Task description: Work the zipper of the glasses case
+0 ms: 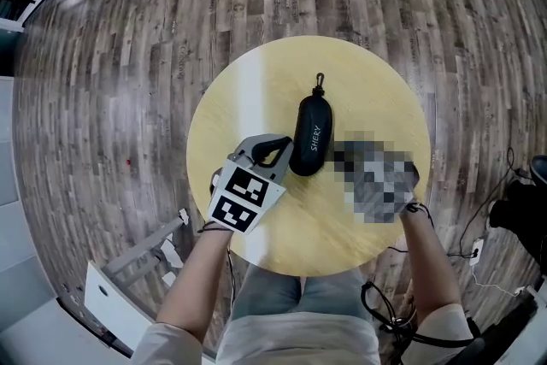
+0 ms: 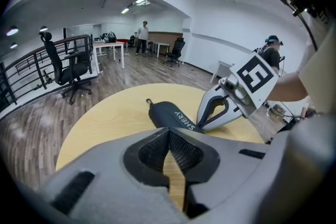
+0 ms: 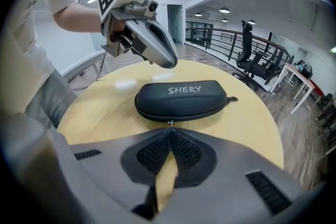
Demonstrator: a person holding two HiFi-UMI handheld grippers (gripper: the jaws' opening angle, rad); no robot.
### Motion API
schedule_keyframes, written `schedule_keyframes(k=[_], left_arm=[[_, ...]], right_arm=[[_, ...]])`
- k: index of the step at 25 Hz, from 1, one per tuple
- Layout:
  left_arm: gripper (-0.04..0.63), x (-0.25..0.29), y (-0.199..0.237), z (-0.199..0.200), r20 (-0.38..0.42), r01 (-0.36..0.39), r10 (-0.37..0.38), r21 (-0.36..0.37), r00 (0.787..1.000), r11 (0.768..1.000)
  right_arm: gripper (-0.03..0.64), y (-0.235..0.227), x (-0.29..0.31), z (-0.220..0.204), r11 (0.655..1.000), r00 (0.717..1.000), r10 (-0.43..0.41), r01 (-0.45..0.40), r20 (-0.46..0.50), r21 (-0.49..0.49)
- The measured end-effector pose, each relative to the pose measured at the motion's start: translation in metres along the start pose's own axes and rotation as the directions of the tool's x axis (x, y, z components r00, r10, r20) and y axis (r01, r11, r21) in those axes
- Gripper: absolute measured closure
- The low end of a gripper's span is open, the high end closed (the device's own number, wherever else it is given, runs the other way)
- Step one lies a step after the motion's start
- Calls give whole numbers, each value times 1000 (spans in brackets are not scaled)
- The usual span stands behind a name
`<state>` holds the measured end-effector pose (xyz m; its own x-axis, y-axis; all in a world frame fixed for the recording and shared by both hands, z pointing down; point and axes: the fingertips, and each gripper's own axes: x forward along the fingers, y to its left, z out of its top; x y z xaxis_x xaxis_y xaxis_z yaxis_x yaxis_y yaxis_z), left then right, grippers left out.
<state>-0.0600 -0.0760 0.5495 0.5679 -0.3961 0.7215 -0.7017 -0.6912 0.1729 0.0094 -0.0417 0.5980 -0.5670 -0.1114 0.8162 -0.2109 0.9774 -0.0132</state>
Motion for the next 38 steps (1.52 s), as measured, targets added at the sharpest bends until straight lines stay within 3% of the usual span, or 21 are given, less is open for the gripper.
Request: schedule_keyframes(k=[3,8,14,18,24,29,33,38], left_arm=[[589,10,-17,26,41,49,-50,13,998,999],[589,55,-38,33,-35,91,-88,112,996,990],[589,64,-42,36,-62,129,-122,107,991,986],[588,67,-43,33,-99,133,-119,154,988,979],[588,69,-45,34,-96,143,-131,138,987,980],[588,64,-42,37,-83,147,-136,133,987,980],[588,63,-42,36,-78,145,-136,132,988,981],[588,63,-41,36,-69,143,-135,127,988,981]], right_arm=[[615,-17,-13,-17,999,999,-25,25,-25,-21],[615,-33,-20,-27,1000,999,-23,22,-30,-11],[615,-29,-22,-31,1000,999,-1,1,-39,-3],[615,-20,-25,-34,999,998,32,-32,-56,3],[615,11,-30,-41,995,998,51,-48,-25,93],[615,38,-24,-32,984,1000,18,-18,6,177],[615,48,-16,-22,947,998,-42,27,41,321],[615,51,-12,-15,833,987,-146,85,69,547]])
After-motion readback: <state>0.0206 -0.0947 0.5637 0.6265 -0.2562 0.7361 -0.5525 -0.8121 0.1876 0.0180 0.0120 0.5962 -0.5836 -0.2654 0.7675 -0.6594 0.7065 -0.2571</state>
